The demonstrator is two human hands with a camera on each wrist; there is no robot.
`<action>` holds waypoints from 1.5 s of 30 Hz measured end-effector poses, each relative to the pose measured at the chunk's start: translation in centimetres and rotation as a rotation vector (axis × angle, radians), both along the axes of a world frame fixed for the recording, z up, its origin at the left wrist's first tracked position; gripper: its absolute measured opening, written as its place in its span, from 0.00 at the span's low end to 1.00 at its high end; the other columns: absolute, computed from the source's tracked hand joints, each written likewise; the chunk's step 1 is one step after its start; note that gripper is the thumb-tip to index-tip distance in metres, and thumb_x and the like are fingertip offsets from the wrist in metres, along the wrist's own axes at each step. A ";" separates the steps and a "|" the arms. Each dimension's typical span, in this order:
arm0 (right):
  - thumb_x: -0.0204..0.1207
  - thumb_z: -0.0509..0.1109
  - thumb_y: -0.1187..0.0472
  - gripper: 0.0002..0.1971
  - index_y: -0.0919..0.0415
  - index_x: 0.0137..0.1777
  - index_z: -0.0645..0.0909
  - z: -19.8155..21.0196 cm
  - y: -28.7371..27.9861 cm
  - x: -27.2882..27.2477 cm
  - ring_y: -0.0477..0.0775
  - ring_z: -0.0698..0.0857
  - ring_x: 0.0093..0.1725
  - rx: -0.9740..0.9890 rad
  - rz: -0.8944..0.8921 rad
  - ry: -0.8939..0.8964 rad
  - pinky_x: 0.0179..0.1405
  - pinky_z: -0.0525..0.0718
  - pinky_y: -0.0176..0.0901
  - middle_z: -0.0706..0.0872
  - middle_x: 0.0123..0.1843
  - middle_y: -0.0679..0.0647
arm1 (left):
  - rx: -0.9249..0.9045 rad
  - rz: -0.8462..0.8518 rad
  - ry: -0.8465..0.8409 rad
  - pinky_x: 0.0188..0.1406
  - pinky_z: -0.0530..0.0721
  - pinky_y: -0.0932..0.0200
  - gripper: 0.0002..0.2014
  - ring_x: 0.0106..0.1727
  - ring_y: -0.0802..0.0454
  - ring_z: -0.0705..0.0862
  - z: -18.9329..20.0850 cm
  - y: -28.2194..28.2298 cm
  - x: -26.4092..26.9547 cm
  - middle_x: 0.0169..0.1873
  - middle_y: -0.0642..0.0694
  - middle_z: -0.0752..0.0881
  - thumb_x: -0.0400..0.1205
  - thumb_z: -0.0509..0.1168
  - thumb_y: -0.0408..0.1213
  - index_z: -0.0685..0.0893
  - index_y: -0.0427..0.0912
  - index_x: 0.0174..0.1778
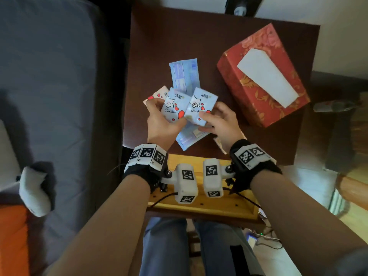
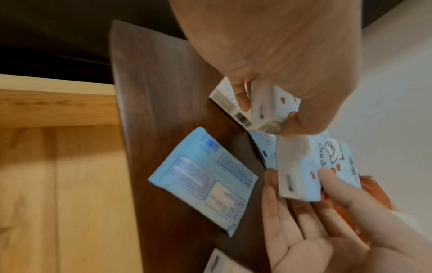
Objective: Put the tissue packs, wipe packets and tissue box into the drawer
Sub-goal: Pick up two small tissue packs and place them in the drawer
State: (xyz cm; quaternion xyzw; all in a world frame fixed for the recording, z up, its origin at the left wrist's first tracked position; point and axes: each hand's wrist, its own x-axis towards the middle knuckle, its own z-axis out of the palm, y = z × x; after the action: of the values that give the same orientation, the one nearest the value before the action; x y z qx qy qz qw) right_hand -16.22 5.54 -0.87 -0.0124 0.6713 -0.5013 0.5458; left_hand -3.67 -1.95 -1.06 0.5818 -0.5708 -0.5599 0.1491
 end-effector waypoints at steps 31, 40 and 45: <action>0.75 0.70 0.60 0.21 0.61 0.69 0.75 -16.7 16.4 15.1 0.58 0.83 0.65 0.529 0.344 0.114 0.66 0.81 0.49 0.84 0.67 0.59 | 0.377 -0.201 -0.463 0.53 0.76 0.59 0.14 0.65 0.40 0.80 -16.1 14.6 14.9 0.65 0.35 0.79 0.82 0.60 0.31 0.65 0.36 0.61; 0.69 0.76 0.56 0.26 0.61 0.65 0.73 -17.8 16.0 14.5 0.58 0.84 0.60 0.637 0.344 0.392 0.54 0.86 0.48 0.82 0.65 0.60 | 0.161 -0.372 -0.576 0.54 0.75 0.58 0.12 0.62 0.40 0.81 -15.6 13.5 15.9 0.60 0.36 0.83 0.81 0.63 0.35 0.77 0.35 0.59; 0.75 0.70 0.60 0.25 0.56 0.72 0.70 -17.2 15.1 15.5 0.61 0.83 0.61 0.592 0.505 0.429 0.56 0.85 0.46 0.74 0.70 0.62 | 0.026 -0.324 -0.461 0.51 0.87 0.51 0.07 0.46 0.44 0.88 -12.7 12.1 17.0 0.48 0.43 0.89 0.80 0.64 0.37 0.82 0.43 0.52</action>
State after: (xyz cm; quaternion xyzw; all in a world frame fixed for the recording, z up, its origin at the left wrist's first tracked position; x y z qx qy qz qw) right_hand -0.67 20.69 -18.12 -0.1233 0.8599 -0.1245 0.4794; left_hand 13.31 10.15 -13.77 0.5966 -0.6681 -0.4367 -0.0836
